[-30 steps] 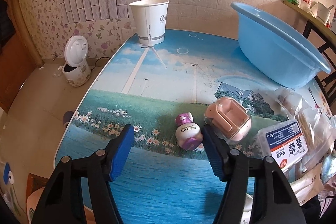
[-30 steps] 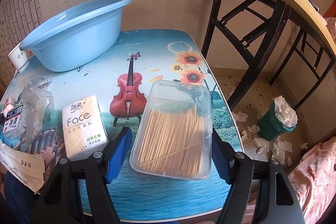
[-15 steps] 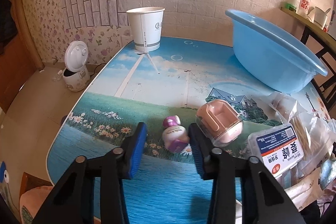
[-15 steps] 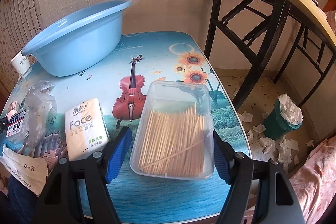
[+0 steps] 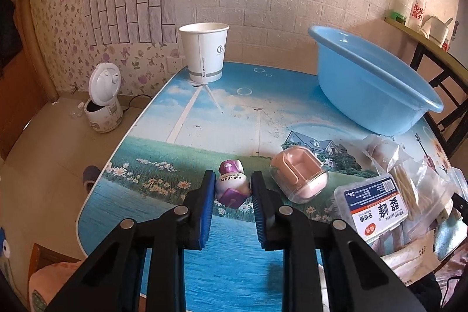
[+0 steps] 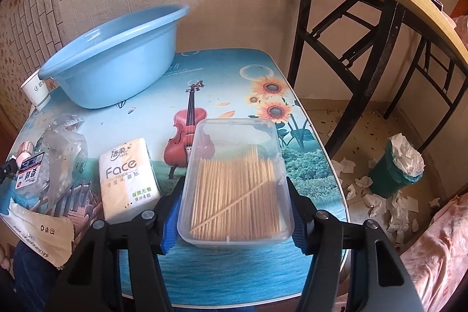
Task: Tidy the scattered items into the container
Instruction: 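Grasp clear toothpick box with right tool while left tool grasps pink-and-white bottle, then carry toothpick box with right tool while left tool carries bottle over blue basin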
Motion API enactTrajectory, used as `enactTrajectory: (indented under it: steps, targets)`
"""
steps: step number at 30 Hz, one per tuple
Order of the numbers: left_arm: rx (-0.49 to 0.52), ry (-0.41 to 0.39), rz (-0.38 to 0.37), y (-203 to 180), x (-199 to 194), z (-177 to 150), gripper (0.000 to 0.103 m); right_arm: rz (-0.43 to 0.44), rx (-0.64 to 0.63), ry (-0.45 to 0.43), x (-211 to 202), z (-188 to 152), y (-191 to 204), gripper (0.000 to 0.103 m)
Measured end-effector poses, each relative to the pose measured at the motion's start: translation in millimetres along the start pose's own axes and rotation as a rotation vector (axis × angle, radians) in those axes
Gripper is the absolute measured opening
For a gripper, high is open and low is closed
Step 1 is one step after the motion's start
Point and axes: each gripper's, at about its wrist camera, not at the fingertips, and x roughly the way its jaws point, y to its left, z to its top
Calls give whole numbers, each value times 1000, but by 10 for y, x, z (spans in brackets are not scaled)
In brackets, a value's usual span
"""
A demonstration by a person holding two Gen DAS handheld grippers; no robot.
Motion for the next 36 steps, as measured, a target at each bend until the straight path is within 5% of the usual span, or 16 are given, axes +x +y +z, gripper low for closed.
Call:
enactTrajectory:
  steps: [36]
  targets:
    - [58,-107,-138,-356,-816,422,23,136,-83,-178,-999,315,407,62]
